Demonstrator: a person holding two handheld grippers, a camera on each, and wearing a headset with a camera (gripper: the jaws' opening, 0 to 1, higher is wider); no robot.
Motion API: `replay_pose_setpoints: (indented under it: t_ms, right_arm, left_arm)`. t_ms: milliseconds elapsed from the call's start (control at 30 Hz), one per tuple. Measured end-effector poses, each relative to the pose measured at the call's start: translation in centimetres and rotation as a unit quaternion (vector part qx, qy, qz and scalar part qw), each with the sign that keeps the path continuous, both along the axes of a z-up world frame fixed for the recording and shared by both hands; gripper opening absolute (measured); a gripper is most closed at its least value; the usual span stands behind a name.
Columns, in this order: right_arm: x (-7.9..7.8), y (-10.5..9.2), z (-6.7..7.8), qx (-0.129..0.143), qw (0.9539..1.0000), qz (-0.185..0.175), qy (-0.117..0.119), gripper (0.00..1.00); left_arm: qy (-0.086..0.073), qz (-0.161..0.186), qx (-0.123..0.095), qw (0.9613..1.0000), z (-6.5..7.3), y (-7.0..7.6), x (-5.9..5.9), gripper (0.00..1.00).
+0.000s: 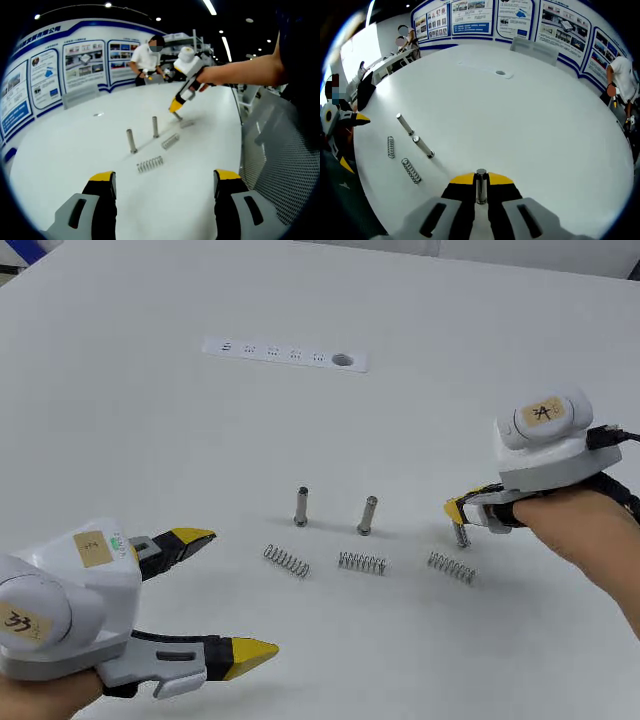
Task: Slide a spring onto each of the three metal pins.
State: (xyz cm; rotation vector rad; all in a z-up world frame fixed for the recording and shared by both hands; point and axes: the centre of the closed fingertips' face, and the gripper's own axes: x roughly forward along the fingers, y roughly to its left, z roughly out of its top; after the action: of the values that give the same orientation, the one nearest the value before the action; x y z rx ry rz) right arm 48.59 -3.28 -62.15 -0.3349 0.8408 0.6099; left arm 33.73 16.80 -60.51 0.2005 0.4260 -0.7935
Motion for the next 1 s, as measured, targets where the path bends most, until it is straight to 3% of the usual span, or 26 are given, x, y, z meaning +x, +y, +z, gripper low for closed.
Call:
replay_pose_setpoints:
  t_ms: [1000]
  right_arm:
    - [-1.9,-0.1,0.7,0.043,0.9986,0.002,-0.031,0.09]
  left_arm:
    - [0.003,-0.004,0.003,1.0000,-0.1,-0.2,-0.4,0.81]
